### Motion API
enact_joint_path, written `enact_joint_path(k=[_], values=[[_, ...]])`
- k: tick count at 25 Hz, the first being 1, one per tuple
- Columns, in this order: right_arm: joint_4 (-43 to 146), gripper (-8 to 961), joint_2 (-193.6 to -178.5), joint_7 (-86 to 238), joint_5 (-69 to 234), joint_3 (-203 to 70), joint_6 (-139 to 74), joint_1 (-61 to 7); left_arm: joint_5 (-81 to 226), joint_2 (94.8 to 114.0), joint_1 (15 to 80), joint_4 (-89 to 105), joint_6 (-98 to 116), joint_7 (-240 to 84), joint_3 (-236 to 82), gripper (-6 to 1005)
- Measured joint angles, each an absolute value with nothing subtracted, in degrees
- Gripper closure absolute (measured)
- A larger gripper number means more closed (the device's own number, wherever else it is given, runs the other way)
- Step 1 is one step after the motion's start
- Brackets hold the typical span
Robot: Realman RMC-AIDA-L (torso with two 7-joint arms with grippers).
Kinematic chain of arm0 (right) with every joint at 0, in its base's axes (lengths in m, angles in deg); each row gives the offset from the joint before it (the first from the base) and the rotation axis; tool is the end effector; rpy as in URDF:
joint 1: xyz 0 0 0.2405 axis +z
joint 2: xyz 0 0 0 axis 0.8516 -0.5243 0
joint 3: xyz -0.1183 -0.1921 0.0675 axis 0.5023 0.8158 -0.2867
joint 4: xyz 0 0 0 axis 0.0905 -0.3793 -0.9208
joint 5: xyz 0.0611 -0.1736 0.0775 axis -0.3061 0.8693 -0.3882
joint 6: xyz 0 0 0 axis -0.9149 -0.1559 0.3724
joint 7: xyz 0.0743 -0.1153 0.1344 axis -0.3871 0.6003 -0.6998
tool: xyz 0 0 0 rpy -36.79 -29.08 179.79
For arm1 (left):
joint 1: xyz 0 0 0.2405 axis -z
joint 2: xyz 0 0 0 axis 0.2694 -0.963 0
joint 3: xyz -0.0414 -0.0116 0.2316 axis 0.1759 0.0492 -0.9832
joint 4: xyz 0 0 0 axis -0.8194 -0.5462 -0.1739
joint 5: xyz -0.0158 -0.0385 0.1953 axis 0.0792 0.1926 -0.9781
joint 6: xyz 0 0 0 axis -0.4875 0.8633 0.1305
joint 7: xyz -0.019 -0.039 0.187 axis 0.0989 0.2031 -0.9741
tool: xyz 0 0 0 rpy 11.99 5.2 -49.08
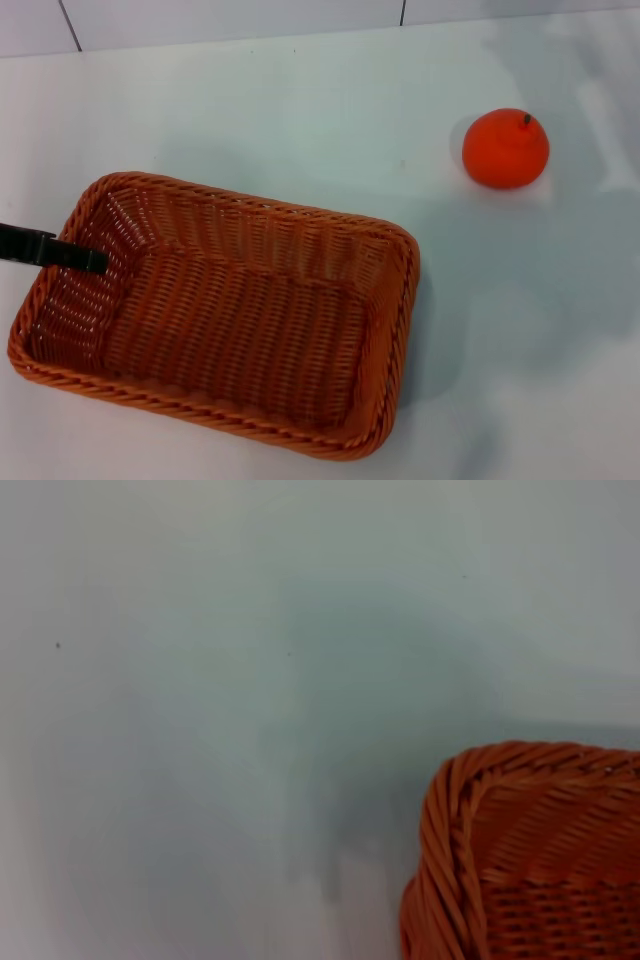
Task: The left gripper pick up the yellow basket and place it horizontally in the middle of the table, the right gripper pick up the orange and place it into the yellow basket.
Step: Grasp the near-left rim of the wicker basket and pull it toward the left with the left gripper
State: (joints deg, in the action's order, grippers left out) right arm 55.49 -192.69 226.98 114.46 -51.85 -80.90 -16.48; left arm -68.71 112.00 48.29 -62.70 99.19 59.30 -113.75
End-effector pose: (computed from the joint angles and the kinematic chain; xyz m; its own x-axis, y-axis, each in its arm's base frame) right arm 0.2656 0.4576 0.0664 -0.4432 -0.1253 0.8876 0.8916 0.0411 0.4510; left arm -0.2566 0.3309 0.0236 0.4585 0.8818 0.1108 0.8486 -0.3973 -0.3493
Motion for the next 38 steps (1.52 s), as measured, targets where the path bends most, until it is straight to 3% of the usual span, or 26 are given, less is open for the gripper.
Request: enact_joint_path(k=[6, 11, 14, 19, 26, 32, 38], values=[[55.48, 261, -192.69, 226.57, 114.46, -53.29, -80.98, -16.80, -70.09, 111.97, 48.58, -62.09, 100.26, 59.45, -114.96, 222], [55.48, 260, -192.64, 226.48, 114.46, -53.57, -81.02, -16.86, -70.13, 112.03, 48.75, -62.25, 100.36, 59.51, -114.95, 440], [55.48, 260, -192.64, 226.46, 114.46, -53.64, -81.04, -16.88, -70.14, 112.03, 48.75, -62.32, 100.18, 59.76, -114.72, 680], [55.48, 260, -192.67, 226.43, 114.47, -53.80, -81.07, -16.99, -70.13, 112.01, 48.61, -62.59, 100.14, 60.38, -114.51, 832], [55.47, 259, -192.69, 226.37, 114.46, -53.94, -81.06, -17.10, -68.36, 112.51, 48.27, -64.17, 99.99, 60.20, -109.90, 832], [55.48, 259, -192.69, 226.36, 114.46, -54.02, -81.00, -17.44, -59.53, 110.03, 48.14, -57.28, 99.93, 60.12, -99.48, 831], [55.48, 259, -192.68, 226.36, 114.46, -54.52, -80.97, -17.62, -55.39, 110.04, 47.19, -51.85, 97.19, 59.72, -93.96, 831]])
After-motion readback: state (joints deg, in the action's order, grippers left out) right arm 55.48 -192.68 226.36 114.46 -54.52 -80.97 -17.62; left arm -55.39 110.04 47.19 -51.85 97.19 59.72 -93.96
